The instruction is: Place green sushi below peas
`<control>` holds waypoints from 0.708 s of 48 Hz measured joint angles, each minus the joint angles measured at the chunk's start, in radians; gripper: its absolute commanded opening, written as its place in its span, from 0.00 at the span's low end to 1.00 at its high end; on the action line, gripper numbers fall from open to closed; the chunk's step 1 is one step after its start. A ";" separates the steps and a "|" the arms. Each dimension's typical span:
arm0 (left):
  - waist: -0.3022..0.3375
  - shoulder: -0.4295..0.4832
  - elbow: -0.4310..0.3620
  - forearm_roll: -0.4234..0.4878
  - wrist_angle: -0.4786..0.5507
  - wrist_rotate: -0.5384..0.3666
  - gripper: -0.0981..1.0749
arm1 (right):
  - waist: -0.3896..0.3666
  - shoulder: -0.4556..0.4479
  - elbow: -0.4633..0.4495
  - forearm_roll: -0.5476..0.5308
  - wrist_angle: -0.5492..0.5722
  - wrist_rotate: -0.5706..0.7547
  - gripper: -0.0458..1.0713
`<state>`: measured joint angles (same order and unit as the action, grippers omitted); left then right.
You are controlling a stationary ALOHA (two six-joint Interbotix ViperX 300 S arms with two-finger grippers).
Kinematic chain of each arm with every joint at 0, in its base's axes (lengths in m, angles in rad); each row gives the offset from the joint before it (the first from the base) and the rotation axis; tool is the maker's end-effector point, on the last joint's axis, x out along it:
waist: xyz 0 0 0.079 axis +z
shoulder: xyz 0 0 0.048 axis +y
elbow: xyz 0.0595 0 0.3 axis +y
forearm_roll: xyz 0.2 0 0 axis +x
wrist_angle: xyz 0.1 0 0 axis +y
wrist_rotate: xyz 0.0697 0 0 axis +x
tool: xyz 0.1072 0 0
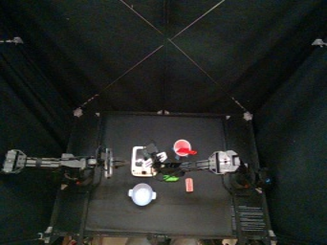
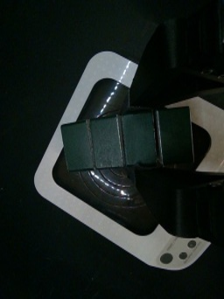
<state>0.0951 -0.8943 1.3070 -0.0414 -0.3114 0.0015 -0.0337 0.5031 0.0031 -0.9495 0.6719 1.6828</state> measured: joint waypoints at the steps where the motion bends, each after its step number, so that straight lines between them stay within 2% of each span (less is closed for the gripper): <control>1: 0.002 0.000 0.002 0.000 0.000 0.000 0.36 | -0.002 0.000 0.000 0.000 0.000 0.000 0.50; 17: 0.011 -0.002 0.000 0.000 0.000 -0.002 0.36 | 0.002 -0.060 0.015 -0.049 0.020 0.000 0.50; 23: 0.012 -0.002 0.000 0.002 0.000 0.000 0.36 | 0.017 -0.106 0.054 -0.066 0.017 0.000 0.50; 34: 0.018 0.000 0.000 0.000 -0.005 0.000 0.36 | 0.054 -0.207 0.178 -0.071 0.005 0.000 0.50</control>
<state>0.1135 -0.8943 1.3070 -0.0414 -0.3160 0.0015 0.0199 0.2961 0.1810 -1.0201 0.6765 1.6828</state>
